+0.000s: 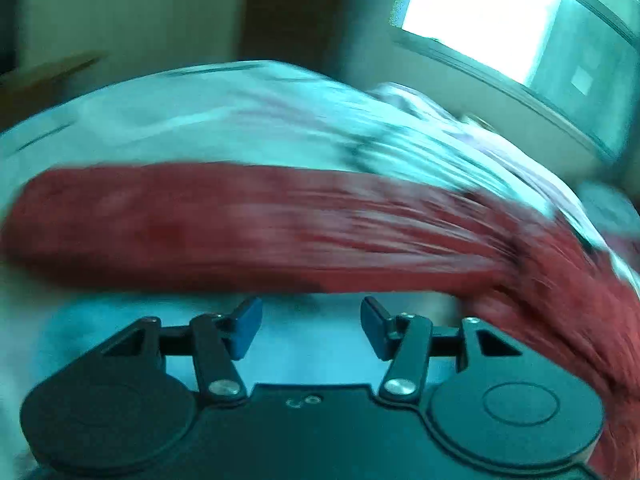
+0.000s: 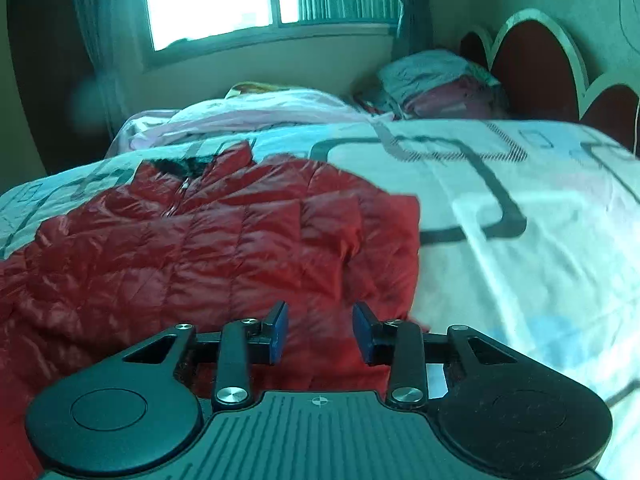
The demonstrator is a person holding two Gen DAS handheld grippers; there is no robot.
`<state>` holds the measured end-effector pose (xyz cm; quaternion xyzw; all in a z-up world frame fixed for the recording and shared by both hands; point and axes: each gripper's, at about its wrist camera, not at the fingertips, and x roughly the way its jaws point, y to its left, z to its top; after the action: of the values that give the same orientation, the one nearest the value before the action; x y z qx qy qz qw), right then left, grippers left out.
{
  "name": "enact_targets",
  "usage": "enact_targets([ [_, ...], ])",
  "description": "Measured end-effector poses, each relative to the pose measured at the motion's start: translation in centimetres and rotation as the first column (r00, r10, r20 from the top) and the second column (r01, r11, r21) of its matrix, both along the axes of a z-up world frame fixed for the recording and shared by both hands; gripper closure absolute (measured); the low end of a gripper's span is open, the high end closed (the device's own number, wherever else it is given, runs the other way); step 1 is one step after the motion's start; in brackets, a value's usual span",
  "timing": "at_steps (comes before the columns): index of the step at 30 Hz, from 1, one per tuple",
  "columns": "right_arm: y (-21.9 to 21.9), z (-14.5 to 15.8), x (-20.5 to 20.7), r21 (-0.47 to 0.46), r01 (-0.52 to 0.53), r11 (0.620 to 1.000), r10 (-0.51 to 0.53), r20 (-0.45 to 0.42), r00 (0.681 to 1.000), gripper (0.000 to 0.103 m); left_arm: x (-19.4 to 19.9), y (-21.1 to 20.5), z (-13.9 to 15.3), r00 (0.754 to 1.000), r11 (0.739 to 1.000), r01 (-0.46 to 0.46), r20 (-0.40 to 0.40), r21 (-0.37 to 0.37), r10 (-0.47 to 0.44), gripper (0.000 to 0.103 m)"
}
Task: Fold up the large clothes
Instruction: 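Grasp the other sleeve's cuff with the left gripper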
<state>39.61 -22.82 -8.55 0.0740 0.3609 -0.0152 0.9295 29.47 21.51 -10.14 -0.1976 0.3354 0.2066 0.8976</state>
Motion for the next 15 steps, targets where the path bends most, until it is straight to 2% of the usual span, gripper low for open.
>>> enact_targets([
  [3, 0.8, -0.3, -0.1, -0.016, -0.004, 1.000, 0.004, -0.018, 1.000, 0.066, -2.5, 4.8, -0.6, 0.990, 0.984, -0.138, 0.006, -0.108, 0.140, 0.050],
  [5, 1.0, -0.5, 0.2, -0.012, 0.010, 1.000, -0.010, -0.032, 0.999, 0.066, -3.2, 6.7, -0.8, 0.983, 0.973, -0.173, 0.027, -0.153, 0.180, 0.053],
  [7, 1.3, -0.6, 0.4, -0.014, 0.016, 1.000, -0.017, -0.037, 0.999, 0.066, -3.4, 7.8, -0.7, 0.976, 0.966, -0.206, 0.036, -0.156, 0.214, 0.053],
  [10, 1.8, -0.7, 0.6, -0.018, 0.018, 1.000, -0.018, -0.046, 0.999, 0.066, -3.8, 9.7, -0.9, 0.963, 0.944, -0.245, 0.058, -0.220, 0.264, 0.053],
  [14, 2.5, -0.5, 0.3, -0.020, 0.028, 0.999, -0.029, -0.041, 0.999, 0.065, -3.7, 11.3, -0.8, 0.957, 0.939, -0.260, 0.065, -0.224, 0.281, 0.051],
  [15, 2.6, -0.5, 0.3, -0.027, 0.033, 0.999, -0.034, -0.041, 0.999, 0.059, -3.7, 11.6, -0.8, 0.957, 0.939, -0.262, 0.066, -0.224, 0.283, 0.050],
])
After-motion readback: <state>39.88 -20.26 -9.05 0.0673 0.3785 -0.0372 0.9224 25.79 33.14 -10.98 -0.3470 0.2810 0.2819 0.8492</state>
